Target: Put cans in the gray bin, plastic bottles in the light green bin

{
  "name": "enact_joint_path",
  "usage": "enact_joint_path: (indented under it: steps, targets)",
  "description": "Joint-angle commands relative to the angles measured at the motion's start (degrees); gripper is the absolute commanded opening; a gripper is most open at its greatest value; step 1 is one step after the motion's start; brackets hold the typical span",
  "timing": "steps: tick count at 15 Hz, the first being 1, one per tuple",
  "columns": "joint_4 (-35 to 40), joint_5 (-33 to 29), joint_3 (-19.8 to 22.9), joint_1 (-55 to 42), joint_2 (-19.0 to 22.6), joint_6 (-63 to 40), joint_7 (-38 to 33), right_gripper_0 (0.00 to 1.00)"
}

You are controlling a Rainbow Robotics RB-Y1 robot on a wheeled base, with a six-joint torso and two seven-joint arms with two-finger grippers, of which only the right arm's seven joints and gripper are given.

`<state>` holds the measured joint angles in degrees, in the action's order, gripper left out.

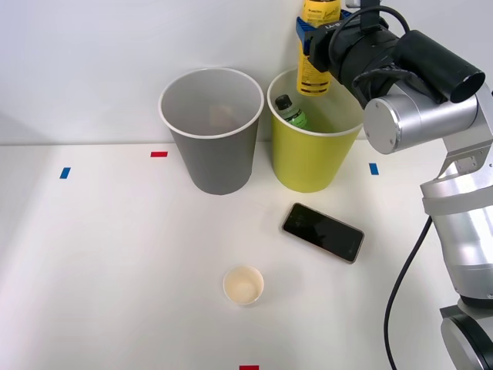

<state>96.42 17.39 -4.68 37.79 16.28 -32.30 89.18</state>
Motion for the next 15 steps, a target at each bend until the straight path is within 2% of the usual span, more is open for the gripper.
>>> enact_joint_path:
  steps: [1, 5, 10, 15]
  targets:
    - [0.08, 0.37, -0.33, -0.17, -0.11, 1.19, -0.06, 1.00]
    - [3.86, 0.89, -0.68, -5.00, 0.07, 5.67, -0.06, 1.00]
    - [22.67, 1.51, -1.65, -22.41, 0.16, 5.84, -0.94, 1.00]
    - [36.73, 1.51, -3.85, -41.30, 0.95, 9.27, -1.20, 1.00]
